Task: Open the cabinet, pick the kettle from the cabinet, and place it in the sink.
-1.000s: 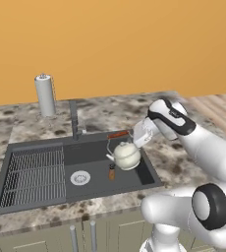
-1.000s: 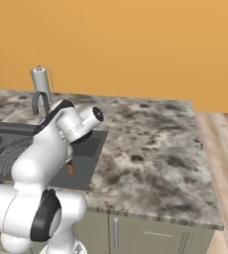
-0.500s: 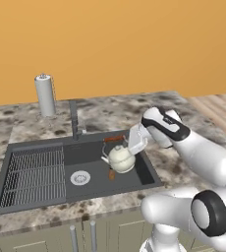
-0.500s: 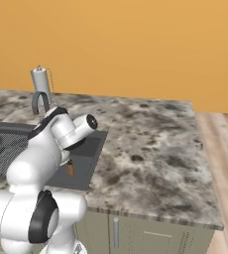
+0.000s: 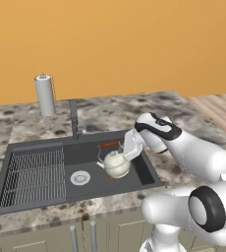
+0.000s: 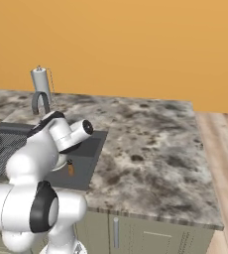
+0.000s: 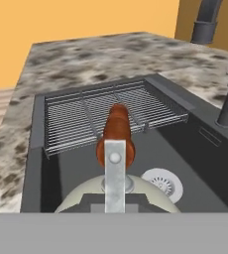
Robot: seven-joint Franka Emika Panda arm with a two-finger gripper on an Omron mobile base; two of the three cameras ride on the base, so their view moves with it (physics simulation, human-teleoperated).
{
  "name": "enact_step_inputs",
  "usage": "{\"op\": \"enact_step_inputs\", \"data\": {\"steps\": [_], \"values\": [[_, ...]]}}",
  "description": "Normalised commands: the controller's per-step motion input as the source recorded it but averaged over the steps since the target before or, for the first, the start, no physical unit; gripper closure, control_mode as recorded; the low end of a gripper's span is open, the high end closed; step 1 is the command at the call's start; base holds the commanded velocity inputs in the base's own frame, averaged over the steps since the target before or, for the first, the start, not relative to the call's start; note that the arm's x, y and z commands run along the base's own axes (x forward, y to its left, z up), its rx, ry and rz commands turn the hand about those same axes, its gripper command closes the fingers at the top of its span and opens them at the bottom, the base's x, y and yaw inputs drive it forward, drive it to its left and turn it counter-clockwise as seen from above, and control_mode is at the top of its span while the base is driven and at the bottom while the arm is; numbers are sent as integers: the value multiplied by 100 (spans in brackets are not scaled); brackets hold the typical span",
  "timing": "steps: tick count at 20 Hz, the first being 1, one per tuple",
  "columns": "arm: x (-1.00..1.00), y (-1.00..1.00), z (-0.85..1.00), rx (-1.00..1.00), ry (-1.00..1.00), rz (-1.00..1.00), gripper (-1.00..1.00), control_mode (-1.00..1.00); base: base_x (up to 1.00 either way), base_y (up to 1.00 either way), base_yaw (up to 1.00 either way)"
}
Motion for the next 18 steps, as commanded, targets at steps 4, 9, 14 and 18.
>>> {"op": "enact_step_inputs", "data": {"steps": [4,9,14,18], "values": [[15,11,-18,0,0,13,100,-100,0,0,0],[7,13,-22,0,-10,16,100,-100,0,0,0],[6,13,-23,1,-17,13,100,-100,0,0,0],[9,16,-20,2,-11,6,100,-100,0,0,0]]}}
